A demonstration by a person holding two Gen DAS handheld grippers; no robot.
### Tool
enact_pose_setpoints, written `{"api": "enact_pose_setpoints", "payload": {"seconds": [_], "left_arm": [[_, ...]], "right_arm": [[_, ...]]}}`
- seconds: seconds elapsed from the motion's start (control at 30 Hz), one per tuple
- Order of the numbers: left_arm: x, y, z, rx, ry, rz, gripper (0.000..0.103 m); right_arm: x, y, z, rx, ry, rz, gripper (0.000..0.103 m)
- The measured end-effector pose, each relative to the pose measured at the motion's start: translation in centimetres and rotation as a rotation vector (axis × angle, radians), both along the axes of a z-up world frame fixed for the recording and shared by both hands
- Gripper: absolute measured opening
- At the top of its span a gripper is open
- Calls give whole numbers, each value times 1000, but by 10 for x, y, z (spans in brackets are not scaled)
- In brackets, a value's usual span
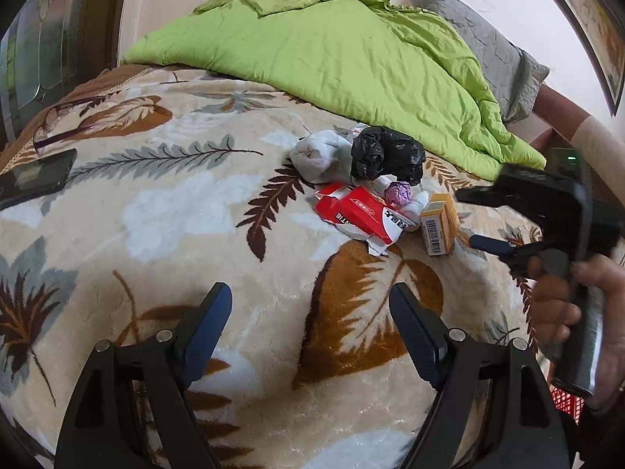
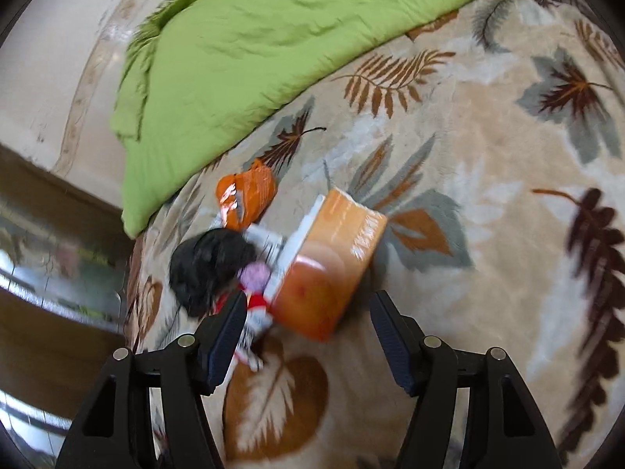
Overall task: Collect trash
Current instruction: 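Grasp the red-and-white pack with the left tool while the right tool grasps the orange box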
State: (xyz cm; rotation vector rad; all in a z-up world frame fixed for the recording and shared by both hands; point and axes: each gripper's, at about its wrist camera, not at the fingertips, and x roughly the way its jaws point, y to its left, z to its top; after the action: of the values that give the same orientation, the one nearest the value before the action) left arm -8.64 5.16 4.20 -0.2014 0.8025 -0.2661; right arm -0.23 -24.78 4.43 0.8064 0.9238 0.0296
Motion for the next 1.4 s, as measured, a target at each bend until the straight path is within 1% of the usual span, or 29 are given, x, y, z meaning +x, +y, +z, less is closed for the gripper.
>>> {"api": "enact_pose_setpoints", "payload": {"seconds": [0.07,0.17,0.23,0.27,0.3,0.37,0.4,0.47,0.53,0.63,0.7,0.8,0.83,0.9,0.93,0.97,1.0,1.03,1.1,1.13,1.17,1.2,1.27,1.3,1.33,1.4], "left_arm": [[1,0,-1,0,5,4,82],[1,-3,-2,6,8,-9,82],[2,-5,-3,11,10,-17,82],[2,-5,-4,10,12,-20,82],[3,-6,-4,8,14,-22,82],[5,-6,-6,-1,26,-25,82],[5,-6,-6,-3,29,-25,82],[7,-6,-8,-16,42,-27,82],[9,-5,-10,-39,62,-36,82],[17,-10,-11,-70,96,-51,82],[24,-15,-10,-89,103,-52,82],[44,-22,-9,-159,148,-35,82],[55,-26,-10,-179,171,-16,82],[74,-33,-15,-182,218,5,81],[82,-37,-18,-183,241,17,81],[89,-41,-19,-189,247,35,81],[95,-45,-18,-181,245,49,81],[103,-53,-17,-154,248,56,81],[117,-66,-17,-148,269,55,82],[123,-69,-19,-142,280,56,85],[129,-75,-21,-119,287,61,89],[132,-80,-22,-98,278,68,90],[133,-89,-24,-43,250,74,93],[133,-93,-26,-10,241,68,93],[131,-99,-28,44,219,51,93],[128,-106,-30,104,199,30,93]], "right_arm": [[14,2,-7,-24,40,-12,71],[27,7,-16,-39,69,-19,71],[33,8,-23,-31,88,-17,71],[34,9,-26,-16,88,-12,70],[35,11,-27,-20,87,-1,63],[34,14,-26,-34,68,25,62],[31,14,-25,-23,57,35,61],[20,14,-22,-5,32,51,61],[2,14,-14,-34,-9,82,61],[-37,12,-3,-70,-80,119,61],[-59,14,-1,-115,-109,134,61],[-90,14,-5,-153,-144,140,61],[-93,12,-6,-153,-144,139,61],[-92,7,-3,-136,-180,126,61],[-93,4,-1,-150,-195,111,61],[-93,2,-2,-152,-196,101,61],[-93,0,-4,-136,-193,98,61],[-92,-3,-7,-113,-189,95,61],[-92,-6,-7,-99,-193,93,61],[-92,-7,-7,-98,-198,94,61],[-92,-7,-7,-97,-202,95,61],[-91,-8,-7,-94,-202,96,61],[-89,-10,-8,-85,-202,95,61],[-90,-11,-8,-82,-204,93,61],[-90,-12,-8,-81,-208,92,61],[-91,-14,-7,-78,-211,93,61]]}}
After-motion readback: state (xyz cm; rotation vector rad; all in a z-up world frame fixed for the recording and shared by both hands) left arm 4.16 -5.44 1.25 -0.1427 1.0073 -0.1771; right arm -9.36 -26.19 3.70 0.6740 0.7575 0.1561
